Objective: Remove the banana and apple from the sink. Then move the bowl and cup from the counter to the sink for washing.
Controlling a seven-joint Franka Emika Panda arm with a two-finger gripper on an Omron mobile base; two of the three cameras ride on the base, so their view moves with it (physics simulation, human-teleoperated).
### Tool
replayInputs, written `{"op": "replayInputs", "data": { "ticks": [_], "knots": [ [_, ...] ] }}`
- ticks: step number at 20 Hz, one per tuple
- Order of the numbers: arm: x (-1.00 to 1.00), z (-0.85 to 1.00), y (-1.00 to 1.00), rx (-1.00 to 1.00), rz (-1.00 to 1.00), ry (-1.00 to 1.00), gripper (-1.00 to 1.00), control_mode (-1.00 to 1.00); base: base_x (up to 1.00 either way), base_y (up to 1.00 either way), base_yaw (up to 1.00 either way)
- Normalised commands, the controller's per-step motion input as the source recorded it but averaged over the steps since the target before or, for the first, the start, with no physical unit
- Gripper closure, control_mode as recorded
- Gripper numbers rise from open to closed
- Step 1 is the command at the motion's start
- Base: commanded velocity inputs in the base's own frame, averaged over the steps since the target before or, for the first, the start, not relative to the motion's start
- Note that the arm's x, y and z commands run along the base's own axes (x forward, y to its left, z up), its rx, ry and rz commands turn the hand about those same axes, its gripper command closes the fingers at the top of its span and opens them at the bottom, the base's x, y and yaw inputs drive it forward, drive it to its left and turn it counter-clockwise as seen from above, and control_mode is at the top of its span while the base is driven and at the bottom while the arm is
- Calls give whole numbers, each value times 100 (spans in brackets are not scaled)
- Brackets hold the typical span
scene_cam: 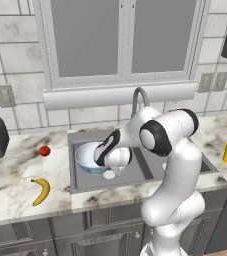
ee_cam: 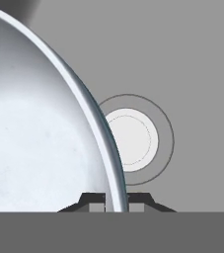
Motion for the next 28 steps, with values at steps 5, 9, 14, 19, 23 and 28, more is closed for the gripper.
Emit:
{"op": "replayInputs", "data": {
  "ticks": [5,9,14,19,23,28],
  "knots": [
    [3,-18,3,0,0,0,100,-100,0,0,0],
    [2,-17,3,0,0,0,100,-100,0,0,0],
    [2,-11,1,0,0,0,100,-100,0,0,0],
    [1,-7,0,0,0,0,100,-100,0,0,0],
    [0,-6,0,0,0,0,100,-100,0,0,0],
    [0,-2,1,0,0,0,-100,-100,0,0,0]
  ]
}}
